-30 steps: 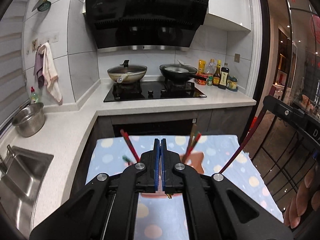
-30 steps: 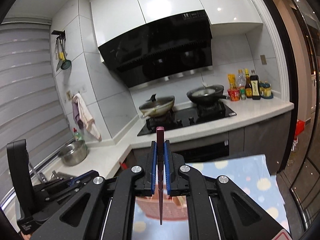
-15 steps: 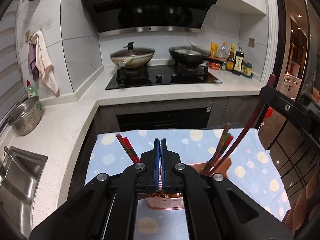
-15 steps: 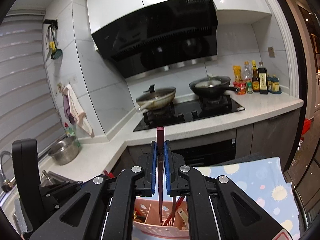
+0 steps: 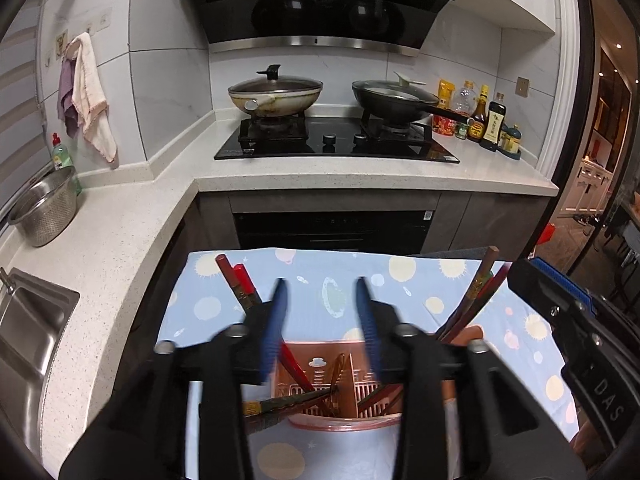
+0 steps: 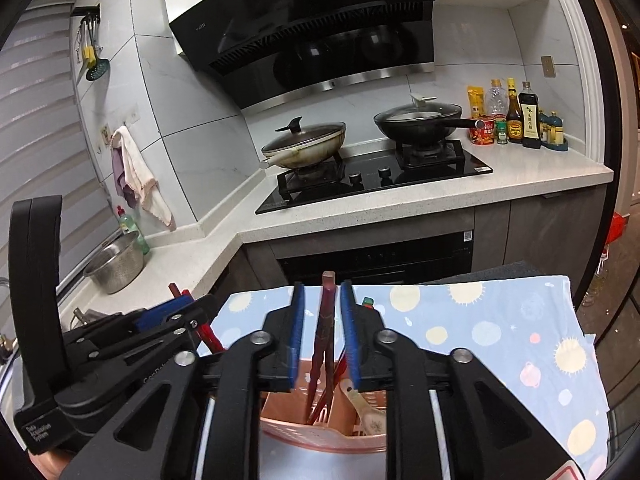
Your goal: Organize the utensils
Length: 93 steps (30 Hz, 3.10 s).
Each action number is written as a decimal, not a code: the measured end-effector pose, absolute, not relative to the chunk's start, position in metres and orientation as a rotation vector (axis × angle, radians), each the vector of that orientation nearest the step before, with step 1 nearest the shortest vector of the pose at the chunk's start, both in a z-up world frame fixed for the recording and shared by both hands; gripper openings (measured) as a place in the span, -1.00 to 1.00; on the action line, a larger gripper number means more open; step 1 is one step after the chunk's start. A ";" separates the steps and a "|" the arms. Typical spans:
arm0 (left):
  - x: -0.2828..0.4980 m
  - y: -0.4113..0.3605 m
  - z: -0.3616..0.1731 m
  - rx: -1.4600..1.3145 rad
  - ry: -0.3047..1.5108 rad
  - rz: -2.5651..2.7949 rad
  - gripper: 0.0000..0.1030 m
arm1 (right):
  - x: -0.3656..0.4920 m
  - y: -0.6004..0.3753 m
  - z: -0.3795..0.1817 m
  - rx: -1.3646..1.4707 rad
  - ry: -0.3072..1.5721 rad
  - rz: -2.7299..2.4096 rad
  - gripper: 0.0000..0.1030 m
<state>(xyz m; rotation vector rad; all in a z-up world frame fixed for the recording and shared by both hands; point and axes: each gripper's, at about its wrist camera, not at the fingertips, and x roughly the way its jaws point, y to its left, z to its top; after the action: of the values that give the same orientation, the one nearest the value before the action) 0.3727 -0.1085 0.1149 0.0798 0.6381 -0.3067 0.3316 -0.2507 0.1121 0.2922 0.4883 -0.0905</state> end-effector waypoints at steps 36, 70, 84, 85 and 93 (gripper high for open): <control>0.270 -0.083 0.124 0.085 0.599 -0.285 0.22 | 0.227 -0.211 0.104 0.196 0.600 -0.143 -0.18; 0.198 -0.054 0.068 0.080 0.700 -0.201 0.86 | 0.153 -0.207 0.065 0.166 0.675 -0.214 0.70; 0.193 -0.055 0.062 0.101 0.701 -0.178 0.86 | 0.149 -0.202 0.056 0.155 0.682 -0.224 0.88; 0.193 -0.055 0.062 0.099 0.702 -0.178 0.86 | 0.149 -0.202 0.056 0.157 0.683 -0.223 0.88; 0.194 -0.052 0.060 0.101 0.703 -0.162 0.86 | 0.150 -0.200 0.055 0.154 0.691 -0.220 0.88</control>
<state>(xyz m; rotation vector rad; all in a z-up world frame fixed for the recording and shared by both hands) 0.1935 -0.0525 0.0604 0.1006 0.7028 -0.1620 0.1497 -0.2001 0.0545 0.1538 0.6908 -0.2198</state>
